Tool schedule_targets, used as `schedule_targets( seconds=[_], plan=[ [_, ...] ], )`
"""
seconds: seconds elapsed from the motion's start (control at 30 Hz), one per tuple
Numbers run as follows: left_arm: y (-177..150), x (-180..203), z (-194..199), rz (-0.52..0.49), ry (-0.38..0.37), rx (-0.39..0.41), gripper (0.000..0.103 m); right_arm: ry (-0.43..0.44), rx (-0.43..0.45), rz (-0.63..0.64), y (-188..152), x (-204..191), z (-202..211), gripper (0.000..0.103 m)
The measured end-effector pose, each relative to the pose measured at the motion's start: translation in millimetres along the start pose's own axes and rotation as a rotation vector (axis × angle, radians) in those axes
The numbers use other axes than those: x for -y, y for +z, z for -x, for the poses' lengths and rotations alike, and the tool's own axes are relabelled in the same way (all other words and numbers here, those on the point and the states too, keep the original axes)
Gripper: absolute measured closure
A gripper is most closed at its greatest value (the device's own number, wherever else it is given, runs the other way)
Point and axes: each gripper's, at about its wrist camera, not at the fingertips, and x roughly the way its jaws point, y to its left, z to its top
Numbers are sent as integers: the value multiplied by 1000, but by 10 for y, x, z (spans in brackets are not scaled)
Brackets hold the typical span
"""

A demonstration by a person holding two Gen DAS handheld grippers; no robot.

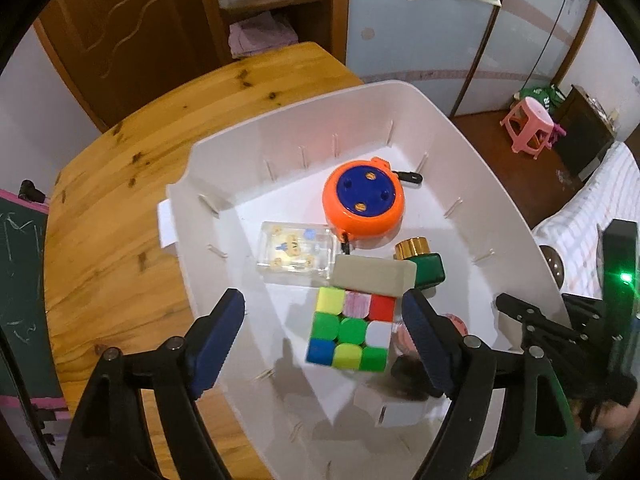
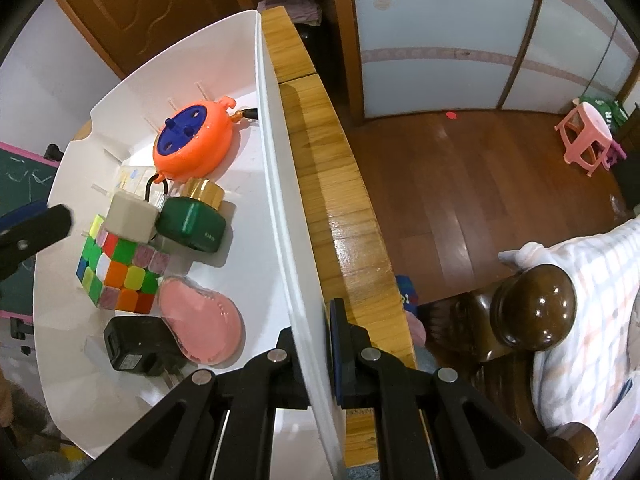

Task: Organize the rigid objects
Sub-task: 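Move the left gripper back to the white charger block on the table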

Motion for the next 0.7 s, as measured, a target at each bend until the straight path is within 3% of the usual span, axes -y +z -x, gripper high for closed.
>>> schedule_targets(
  seconds=[0.23,0.5,0.7],
  plan=[
    [-83,-356,361,54,22,82,19,-29,4,-11,0,-12,-2,95],
    [-185,-1063,692,190,131,157,19,-51,10,-45,-8,-31,13,94],
    [-200,-1611,726,271,199,191,15,-61,8,-53,-6,-34,5,94]
  ],
)
